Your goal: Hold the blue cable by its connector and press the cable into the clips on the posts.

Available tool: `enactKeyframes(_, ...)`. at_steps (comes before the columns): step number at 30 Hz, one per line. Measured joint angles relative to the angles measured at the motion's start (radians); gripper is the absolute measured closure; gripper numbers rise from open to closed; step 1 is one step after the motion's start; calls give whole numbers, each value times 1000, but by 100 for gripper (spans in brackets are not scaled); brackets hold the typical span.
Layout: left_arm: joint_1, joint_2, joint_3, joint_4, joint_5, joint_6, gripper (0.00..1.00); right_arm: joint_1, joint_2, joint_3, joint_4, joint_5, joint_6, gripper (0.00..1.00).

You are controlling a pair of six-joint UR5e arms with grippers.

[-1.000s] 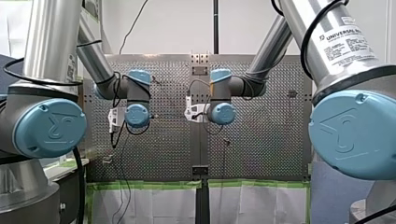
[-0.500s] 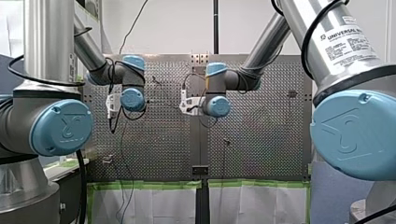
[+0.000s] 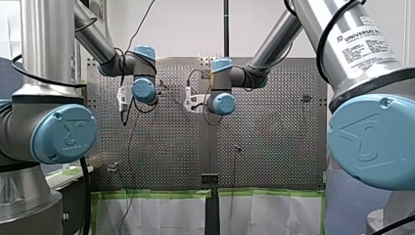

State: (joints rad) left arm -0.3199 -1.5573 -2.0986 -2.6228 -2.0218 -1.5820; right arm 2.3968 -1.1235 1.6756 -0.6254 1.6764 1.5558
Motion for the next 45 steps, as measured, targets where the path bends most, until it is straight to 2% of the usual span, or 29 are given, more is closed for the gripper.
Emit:
enactKeyframes(4,10,29,41,-41,-27,13,100,1,5,-19,8,0,1,100)
enactKeyframes(11,7,32,102,-102,-24,44,100,4,18,-61,33,-3,1,100)
enactKeyframes(14,4,49,129,-130,-41,43,100,5,22,-73,38,-4,1,100)
enactKeyframes(17,0,42,151,-159,-50,53,100,6,24,-89,47,-5,2,100)
enactKeyframes(21,-1,52,159,-198,-40,72,100,9,26,-102,59,-5,2,100)
enactKeyframes(26,1,94,160,-241,-30,74,100,9,28,-112,63,-5,1,100)
enactKeyframes(29,0,98,160,-244,-26,66,100,9,30,-123,66,-5,2,100)
enactKeyframes(34,-1,64,160,-241,-19,63,100,9,32,-139,76,-4,2,100)
enactKeyframes(39,5,24,161,-206,-12,58,100,9,42,-155,90,-5,1,100)
enactKeyframes(45,19,13,161,-188,0,48,100,9,66,-190,120,-6,2,100)
